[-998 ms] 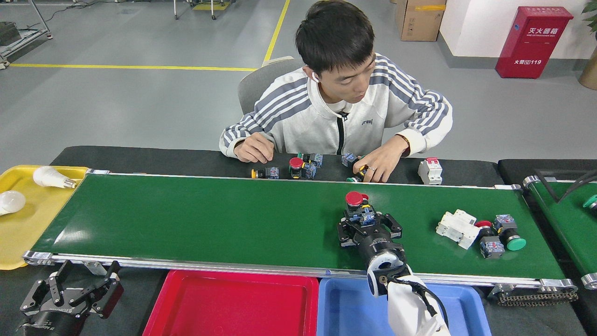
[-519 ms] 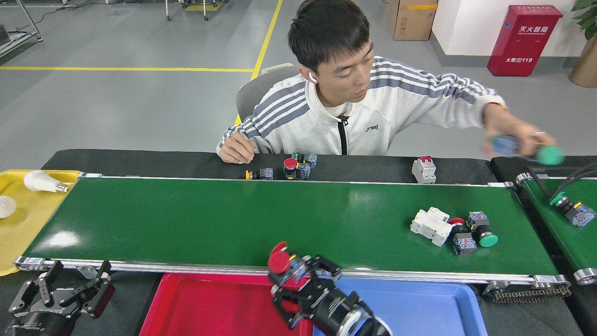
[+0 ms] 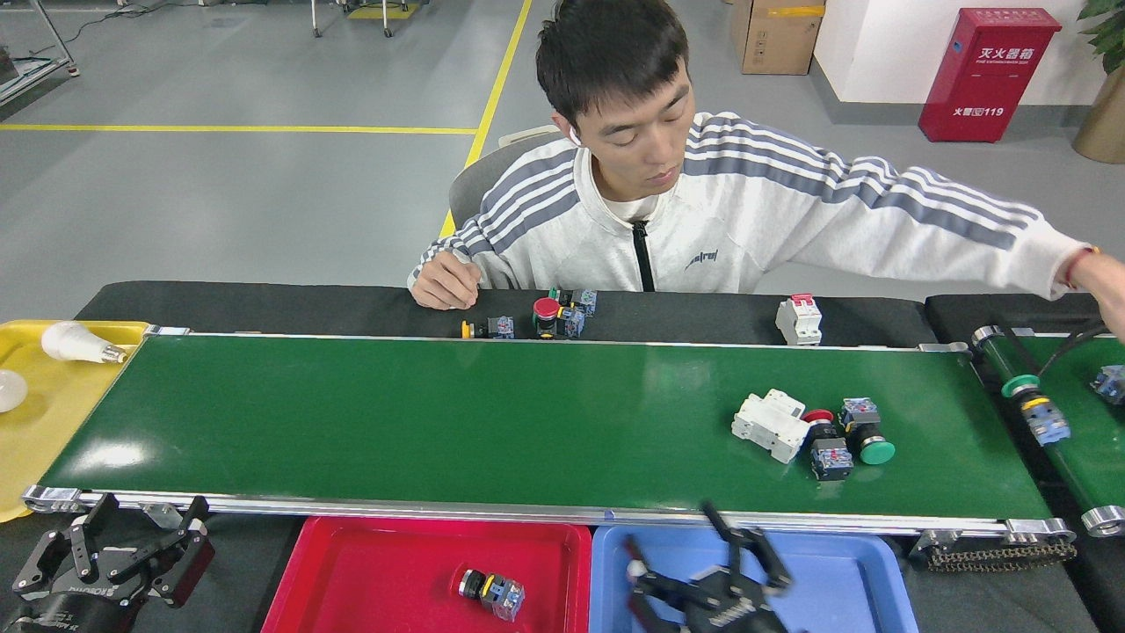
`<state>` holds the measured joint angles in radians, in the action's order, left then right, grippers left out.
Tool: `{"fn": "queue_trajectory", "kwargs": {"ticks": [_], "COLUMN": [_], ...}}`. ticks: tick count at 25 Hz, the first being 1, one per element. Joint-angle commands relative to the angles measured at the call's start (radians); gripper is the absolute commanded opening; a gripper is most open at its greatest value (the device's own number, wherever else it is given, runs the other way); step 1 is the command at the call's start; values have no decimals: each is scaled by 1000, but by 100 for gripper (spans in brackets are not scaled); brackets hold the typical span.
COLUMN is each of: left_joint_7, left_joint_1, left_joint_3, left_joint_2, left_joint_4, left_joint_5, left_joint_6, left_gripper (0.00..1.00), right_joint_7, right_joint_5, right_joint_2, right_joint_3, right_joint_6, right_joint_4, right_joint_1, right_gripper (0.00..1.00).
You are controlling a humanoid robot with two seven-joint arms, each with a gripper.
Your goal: Pick switch part from conveyor to tray
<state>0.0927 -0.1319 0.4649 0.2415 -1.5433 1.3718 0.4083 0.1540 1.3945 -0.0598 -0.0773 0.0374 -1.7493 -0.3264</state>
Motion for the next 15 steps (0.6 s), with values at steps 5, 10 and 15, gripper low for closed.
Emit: {"fn": "queue_trajectory", "kwargs": {"ticks": [5, 10, 15], "left_joint_7": [-10, -10, -10], "left_joint_1": [6, 11, 11], "left_joint_3": [1, -2, -12], "left_joint_2": [22, 25, 22], "left_joint_4": [-31, -26, -23], "left_joint_5": [-7, -5, -3], "left_joint_6": [4, 4, 4], "left_gripper": [100, 100, 100], "right_joint_7": [-94, -174, -261], "right_joint_5": [3, 69, 72], "right_joint_2": [-8, -26, -28], "right_joint_3": [36, -44, -124], "right_joint_6": [-171, -261, -337], "right_joint_4": [2, 128, 223], "right_joint_1": [102, 267, 362], "right_gripper": [98, 98, 98]}}
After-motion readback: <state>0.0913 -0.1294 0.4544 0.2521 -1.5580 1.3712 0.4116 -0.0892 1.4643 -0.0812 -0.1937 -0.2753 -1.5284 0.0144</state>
